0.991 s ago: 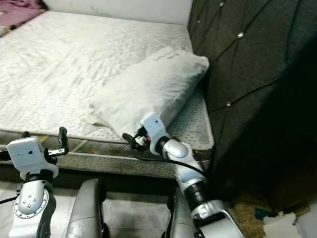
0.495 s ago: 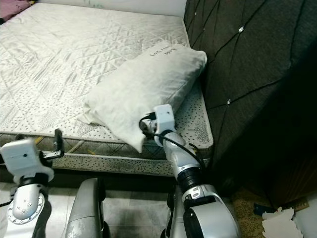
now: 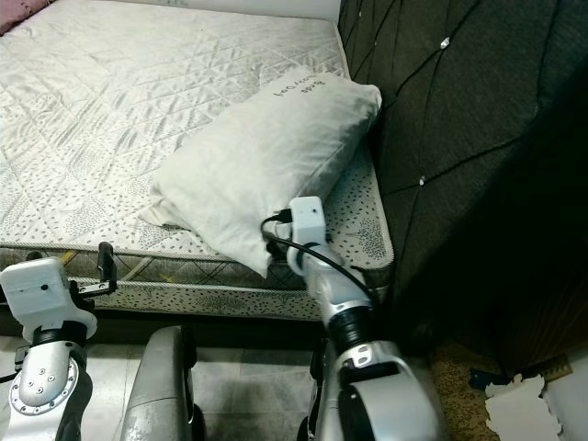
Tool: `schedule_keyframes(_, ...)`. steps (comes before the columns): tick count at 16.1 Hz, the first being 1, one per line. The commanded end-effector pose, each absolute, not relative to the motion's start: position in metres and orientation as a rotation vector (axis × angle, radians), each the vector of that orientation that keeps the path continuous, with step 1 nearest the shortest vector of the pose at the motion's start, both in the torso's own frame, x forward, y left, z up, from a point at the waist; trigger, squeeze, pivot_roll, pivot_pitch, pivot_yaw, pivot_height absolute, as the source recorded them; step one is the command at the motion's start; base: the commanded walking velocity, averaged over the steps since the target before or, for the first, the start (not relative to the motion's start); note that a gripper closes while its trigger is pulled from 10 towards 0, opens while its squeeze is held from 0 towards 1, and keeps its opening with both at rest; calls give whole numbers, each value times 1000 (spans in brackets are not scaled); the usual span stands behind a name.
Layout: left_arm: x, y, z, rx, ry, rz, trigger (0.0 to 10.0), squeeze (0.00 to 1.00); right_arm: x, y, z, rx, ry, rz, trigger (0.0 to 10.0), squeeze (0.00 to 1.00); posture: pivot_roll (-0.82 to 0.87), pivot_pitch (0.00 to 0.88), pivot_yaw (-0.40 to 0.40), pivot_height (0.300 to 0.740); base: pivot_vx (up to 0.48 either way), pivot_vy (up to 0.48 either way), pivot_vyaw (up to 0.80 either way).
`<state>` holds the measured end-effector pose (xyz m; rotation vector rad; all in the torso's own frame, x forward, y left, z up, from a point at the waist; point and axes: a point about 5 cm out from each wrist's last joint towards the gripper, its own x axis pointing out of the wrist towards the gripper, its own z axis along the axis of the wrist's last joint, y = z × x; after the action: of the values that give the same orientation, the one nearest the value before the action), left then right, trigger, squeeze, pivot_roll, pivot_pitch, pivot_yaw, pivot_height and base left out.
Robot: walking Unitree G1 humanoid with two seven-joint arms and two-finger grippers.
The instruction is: Clean up the room
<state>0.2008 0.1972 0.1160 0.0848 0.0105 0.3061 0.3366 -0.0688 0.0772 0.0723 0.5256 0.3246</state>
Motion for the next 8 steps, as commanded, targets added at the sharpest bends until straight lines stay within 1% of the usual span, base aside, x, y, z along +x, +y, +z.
schedule_keyframes(1, 202, 196, 119, 88, 5, 293, 10000, 0, 337, -65, 79, 99, 517, 324, 3686, 0, 53, 47, -54, 554, 0, 0, 0)
schedule_keyframes(2, 205, 196, 120, 87, 3, 289, 10000, 0, 339, -47, 82, 128, 506, 354, 0, 0, 62, 44, -46, 554, 0, 0, 0)
schedule_keyframes(5, 205, 196, 122, 91, 0, 285, 10000, 0, 345, -33, 89, 156, 497, 352, 0, 0, 76, 41, -47, 554, 0, 0, 0)
schedule_keyframes(6, 203, 198, 122, 96, 3, 294, 10000, 0, 350, -23, 96, 174, 484, 349, 0, 0, 83, 41, -47, 554, 0, 0, 0)
schedule_keyframes(8, 201, 199, 123, 98, 6, 299, 10000, 0, 352, -17, 101, 180, 467, 344, 0, 0, 107, 46, -55, 554, 0, 0, 0)
